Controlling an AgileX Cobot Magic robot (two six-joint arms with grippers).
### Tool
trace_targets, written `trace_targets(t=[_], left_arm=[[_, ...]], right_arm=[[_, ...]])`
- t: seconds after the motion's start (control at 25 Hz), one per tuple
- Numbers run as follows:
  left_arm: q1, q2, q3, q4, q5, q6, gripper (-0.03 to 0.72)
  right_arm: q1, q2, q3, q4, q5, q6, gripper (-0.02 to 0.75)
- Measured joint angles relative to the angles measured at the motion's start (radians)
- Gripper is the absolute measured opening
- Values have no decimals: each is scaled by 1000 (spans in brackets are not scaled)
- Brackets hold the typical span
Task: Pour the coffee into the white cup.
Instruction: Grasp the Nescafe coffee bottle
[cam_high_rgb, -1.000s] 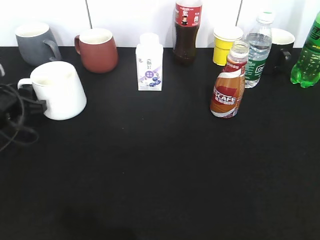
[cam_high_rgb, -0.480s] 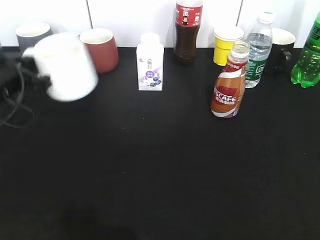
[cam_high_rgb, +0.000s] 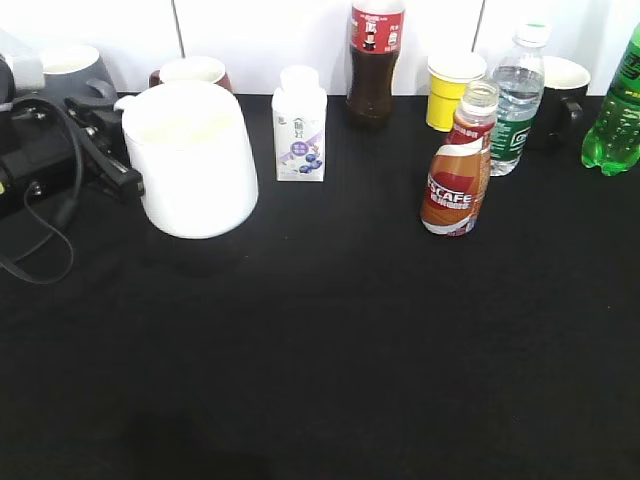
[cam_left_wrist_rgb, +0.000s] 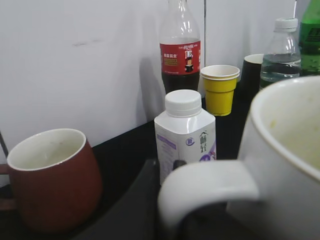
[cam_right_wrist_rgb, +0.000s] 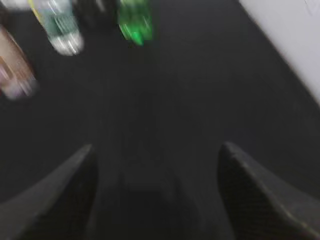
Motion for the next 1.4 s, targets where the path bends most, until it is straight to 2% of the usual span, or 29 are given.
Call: trace_targets(t=[0.16,0.24,0.28,0.36,0.4,0.56,0.64,0.8,0.92,1.04,1.4], left_arm=[[0,0,0,0,1,-6,45],[0,0,0,0,1,-8,45],[0,0,0,0,4,-8,45],[0,0,0,-2,20,-11,45],[0,-1,0,-3,29,-11,45],[0,-1,0,-3,31,-11,45],[0,-1,0,-3,37,-11,45],[0,-1,0,-3,42,-11,45],[0,-1,0,-3,43,-11,44],[0,-1,0,-3,43,-12,44],[0,-1,0,-4,43,-13,44]], right_arm=[[0,372,0,29,-361,-1,565],[0,535,61,31,-635,-1,565],[0,602,118,31,-820,-1,565],[0,765,226,-29,-1166,-2,565],[0,840,253,-66,-1287,-2,565],[-1,1142,264,-117,-1580,52,565],[-1,1251,265,-213,-1747,62,565],[-1,1365,268,-283,-1871,63,565],[-1,1441,251,-312,-1888,35,572],[-1,1558,179,-380,-1925,24,619],[1,1791,-98,-557,-1928,51,619]])
